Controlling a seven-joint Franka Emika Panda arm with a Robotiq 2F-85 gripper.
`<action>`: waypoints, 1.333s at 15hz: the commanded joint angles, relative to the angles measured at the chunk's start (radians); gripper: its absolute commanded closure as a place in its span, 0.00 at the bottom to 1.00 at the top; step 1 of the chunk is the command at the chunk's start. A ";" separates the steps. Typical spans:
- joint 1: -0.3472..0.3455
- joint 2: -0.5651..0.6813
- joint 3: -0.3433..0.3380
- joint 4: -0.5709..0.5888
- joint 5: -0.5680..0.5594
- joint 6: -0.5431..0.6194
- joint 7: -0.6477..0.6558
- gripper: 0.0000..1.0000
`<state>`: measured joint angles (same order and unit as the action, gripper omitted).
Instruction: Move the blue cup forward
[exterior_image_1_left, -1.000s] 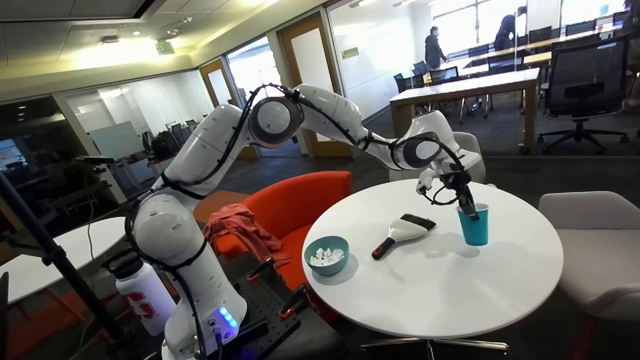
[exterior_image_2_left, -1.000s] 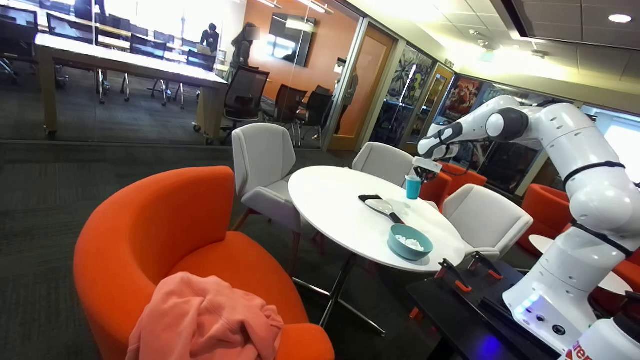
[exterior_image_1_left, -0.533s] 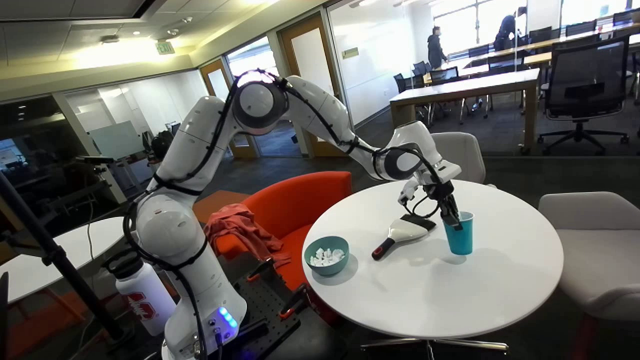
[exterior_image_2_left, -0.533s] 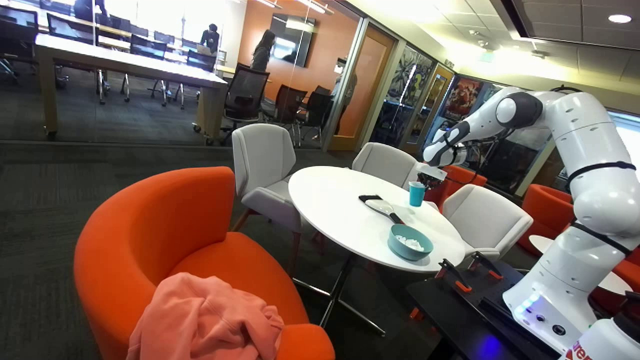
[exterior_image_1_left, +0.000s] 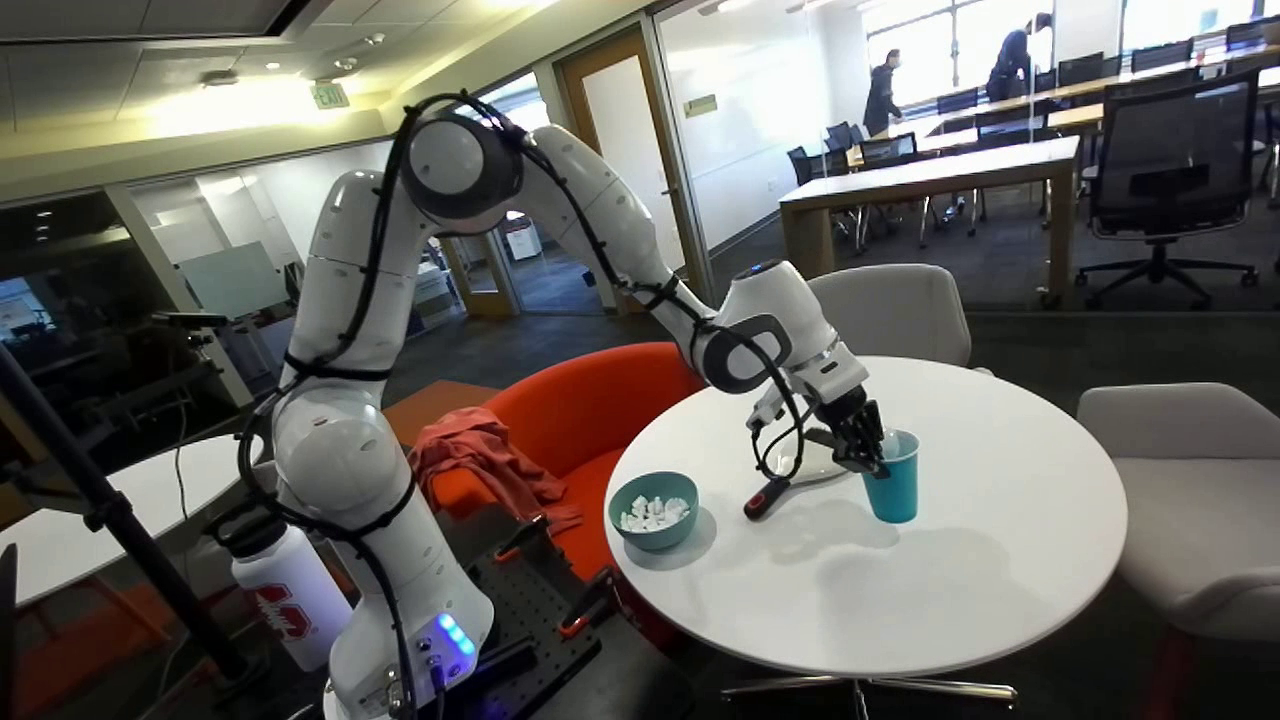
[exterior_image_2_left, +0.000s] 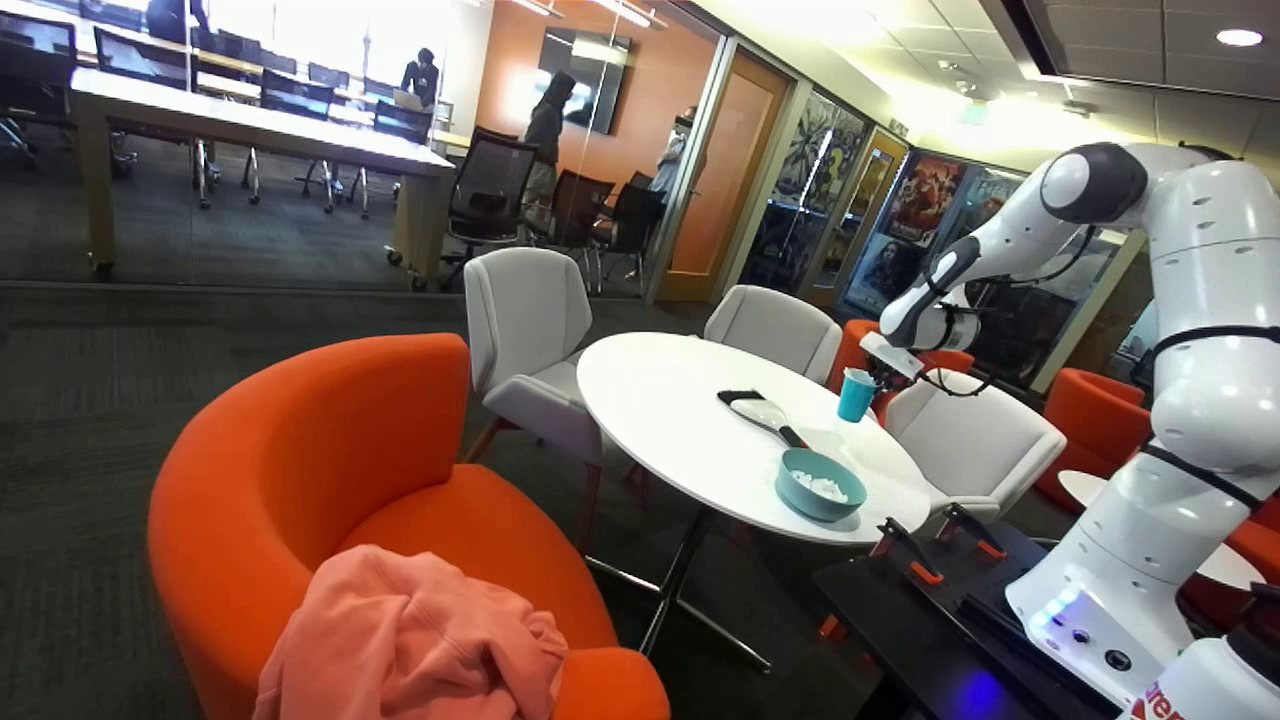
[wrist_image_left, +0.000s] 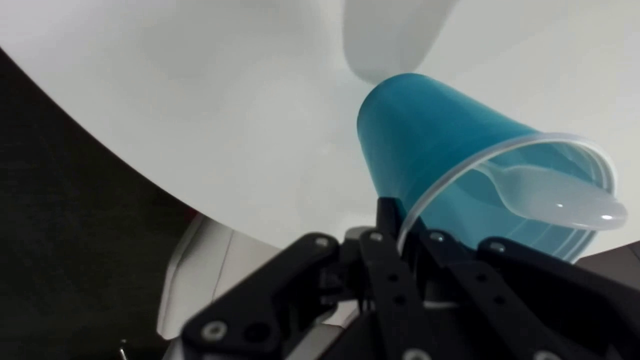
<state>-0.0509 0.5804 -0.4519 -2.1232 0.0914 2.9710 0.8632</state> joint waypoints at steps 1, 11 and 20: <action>0.023 -0.164 -0.008 -0.251 0.054 0.102 -0.024 0.99; -0.015 -0.332 0.108 -0.668 0.190 0.455 -0.052 0.99; -0.126 -0.251 0.227 -0.622 0.126 0.455 0.126 0.99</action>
<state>-0.1410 0.3012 -0.2475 -2.7688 0.2204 3.4258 0.9489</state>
